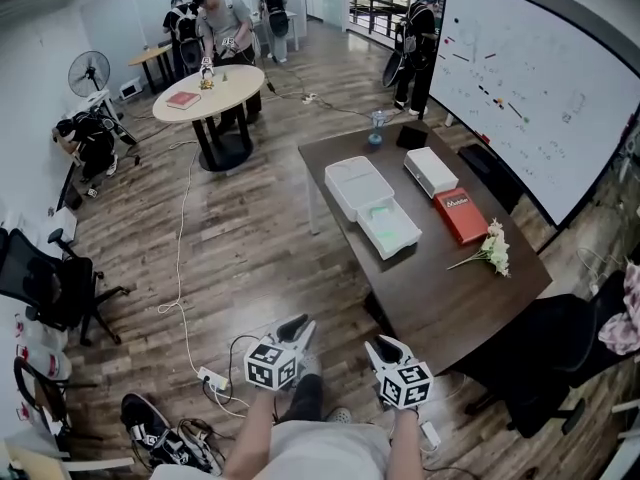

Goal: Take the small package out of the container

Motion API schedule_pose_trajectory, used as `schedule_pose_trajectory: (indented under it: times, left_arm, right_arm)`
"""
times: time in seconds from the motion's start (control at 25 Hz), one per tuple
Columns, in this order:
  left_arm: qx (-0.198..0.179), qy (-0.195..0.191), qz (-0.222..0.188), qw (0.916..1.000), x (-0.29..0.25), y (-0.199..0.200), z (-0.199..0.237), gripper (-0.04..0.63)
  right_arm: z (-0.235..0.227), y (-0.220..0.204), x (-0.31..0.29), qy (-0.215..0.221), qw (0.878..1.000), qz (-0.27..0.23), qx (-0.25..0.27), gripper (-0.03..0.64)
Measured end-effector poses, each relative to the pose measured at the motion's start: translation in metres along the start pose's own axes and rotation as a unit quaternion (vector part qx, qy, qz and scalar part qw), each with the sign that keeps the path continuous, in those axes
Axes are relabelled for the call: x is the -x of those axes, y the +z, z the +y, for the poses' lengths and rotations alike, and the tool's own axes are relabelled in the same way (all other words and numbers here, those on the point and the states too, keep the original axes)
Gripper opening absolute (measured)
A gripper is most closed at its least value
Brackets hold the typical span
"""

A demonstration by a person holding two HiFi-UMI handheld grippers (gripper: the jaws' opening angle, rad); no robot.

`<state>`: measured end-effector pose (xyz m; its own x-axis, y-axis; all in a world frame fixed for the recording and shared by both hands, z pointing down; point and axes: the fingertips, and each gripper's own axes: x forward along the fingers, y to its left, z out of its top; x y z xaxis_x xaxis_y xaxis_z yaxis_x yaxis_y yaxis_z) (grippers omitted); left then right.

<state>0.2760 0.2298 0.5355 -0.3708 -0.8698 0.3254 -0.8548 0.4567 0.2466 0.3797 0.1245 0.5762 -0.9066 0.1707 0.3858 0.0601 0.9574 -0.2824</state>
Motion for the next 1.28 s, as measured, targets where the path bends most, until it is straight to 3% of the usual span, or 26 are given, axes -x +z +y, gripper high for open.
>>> schedule_pose_trajectory:
  times: [0.16, 0.28, 0.72, 1.28]
  left_arm:
    - [0.000, -0.015, 0.001, 0.9999, -0.023, 0.010, 0.008, 0.123]
    - [-0.001, -0.024, 0.003, 0.9997, -0.043, 0.018, 0.015, 0.154]
    - [0.014, -0.024, 0.003, 0.9996, -0.110, 0.057, 0.071, 0.166]
    - [0.017, -0.056, 0.021, 0.9981, -0.175, 0.092, 0.151, 0.167]
  right_arm:
    - [-0.002, -0.002, -0.021, 0.027, 0.998, 0.042, 0.030, 0.193]
    - [-0.011, 0.002, -0.036, 0.033, 0.998, 0.051, 0.019, 0.228]
    - [-0.058, 0.059, -0.092, 0.026, 0.999, 0.003, -0.019, 0.268]
    - [-0.078, 0.090, -0.188, 0.018, 0.998, 0.026, -0.045, 0.293]
